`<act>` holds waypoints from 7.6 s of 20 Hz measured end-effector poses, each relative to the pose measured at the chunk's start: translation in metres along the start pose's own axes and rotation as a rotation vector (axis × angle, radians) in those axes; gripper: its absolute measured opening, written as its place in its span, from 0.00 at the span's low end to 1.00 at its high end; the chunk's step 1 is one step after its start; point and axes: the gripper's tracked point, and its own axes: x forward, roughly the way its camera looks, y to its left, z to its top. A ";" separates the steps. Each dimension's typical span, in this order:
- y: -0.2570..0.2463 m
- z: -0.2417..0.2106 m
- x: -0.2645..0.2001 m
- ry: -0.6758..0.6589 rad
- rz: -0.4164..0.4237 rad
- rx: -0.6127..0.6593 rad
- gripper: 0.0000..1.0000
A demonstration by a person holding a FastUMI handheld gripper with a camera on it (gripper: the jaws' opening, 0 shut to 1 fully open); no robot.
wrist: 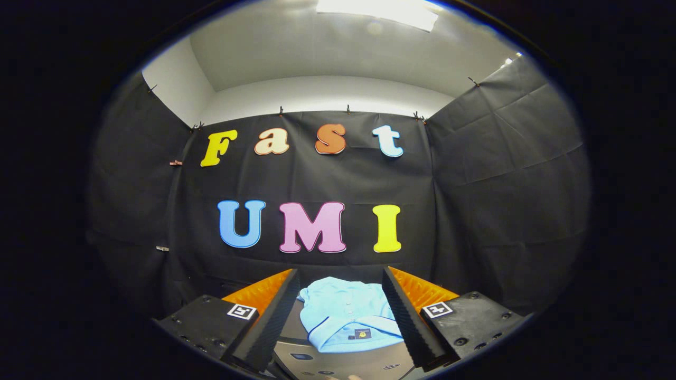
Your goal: Put the clothes into the washing machine and then close the washing machine lid.
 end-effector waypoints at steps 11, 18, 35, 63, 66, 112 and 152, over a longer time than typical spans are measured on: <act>-0.008 -0.026 0.113 0.201 -0.002 0.002 0.98; -0.018 -0.080 0.189 0.375 -0.014 -0.008 0.99; -0.031 -0.241 0.256 0.812 -0.023 -0.065 0.99; -0.029 -0.226 0.246 0.840 0.002 0.053 0.05; -0.021 -0.185 0.244 0.754 0.009 0.052 0.05; 0.417 -0.265 0.190 0.790 0.815 -0.031 0.05; 0.434 -0.272 0.209 0.558 0.887 0.072 0.99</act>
